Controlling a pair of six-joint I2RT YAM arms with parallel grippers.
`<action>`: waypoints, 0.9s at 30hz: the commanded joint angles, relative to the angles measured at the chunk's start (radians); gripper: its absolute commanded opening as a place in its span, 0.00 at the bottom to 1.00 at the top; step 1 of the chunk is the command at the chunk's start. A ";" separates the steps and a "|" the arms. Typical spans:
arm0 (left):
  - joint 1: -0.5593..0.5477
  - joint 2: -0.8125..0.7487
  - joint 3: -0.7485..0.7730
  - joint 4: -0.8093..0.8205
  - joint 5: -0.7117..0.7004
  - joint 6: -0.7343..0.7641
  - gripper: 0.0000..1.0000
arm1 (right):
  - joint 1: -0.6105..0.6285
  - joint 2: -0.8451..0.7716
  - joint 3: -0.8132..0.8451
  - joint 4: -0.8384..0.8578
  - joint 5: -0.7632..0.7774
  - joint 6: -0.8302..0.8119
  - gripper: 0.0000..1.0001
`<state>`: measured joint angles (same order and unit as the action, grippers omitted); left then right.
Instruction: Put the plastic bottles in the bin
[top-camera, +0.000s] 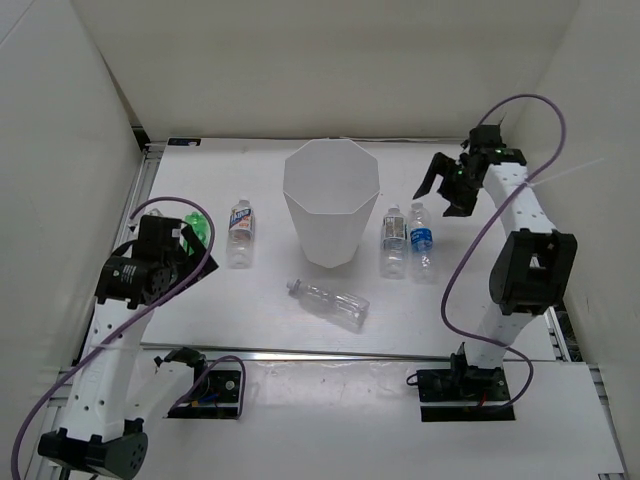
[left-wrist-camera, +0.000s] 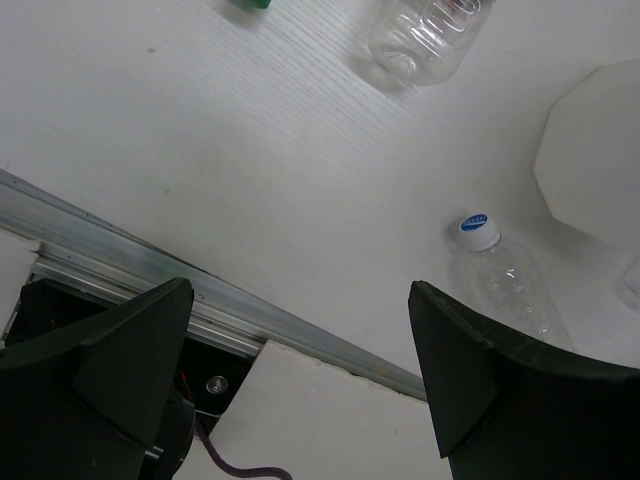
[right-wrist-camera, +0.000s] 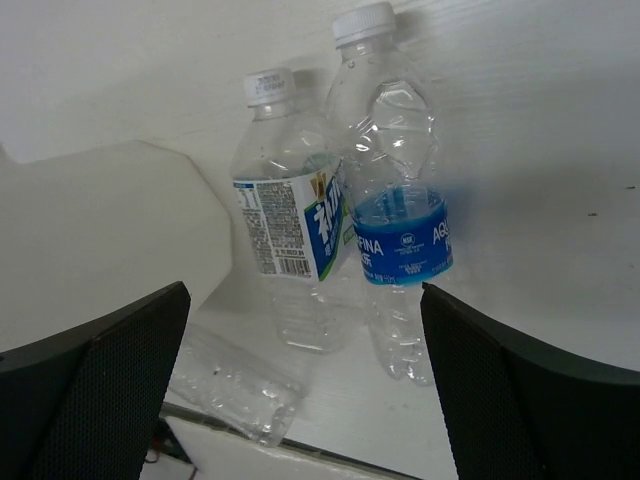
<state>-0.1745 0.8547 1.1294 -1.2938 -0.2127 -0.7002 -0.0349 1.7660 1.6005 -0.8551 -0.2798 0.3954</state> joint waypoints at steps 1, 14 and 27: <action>-0.005 0.053 0.059 0.018 -0.010 -0.010 1.00 | 0.061 0.021 0.029 -0.025 0.118 -0.070 1.00; -0.005 0.115 0.095 -0.004 -0.030 -0.031 1.00 | 0.095 0.168 0.082 -0.056 0.261 -0.059 0.96; -0.005 0.103 0.041 -0.007 -0.039 -0.061 1.00 | 0.086 0.245 0.049 -0.056 0.251 -0.059 0.94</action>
<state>-0.1745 0.9668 1.1656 -1.3018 -0.2287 -0.7513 0.0536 2.0029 1.6577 -0.9016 -0.0357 0.3508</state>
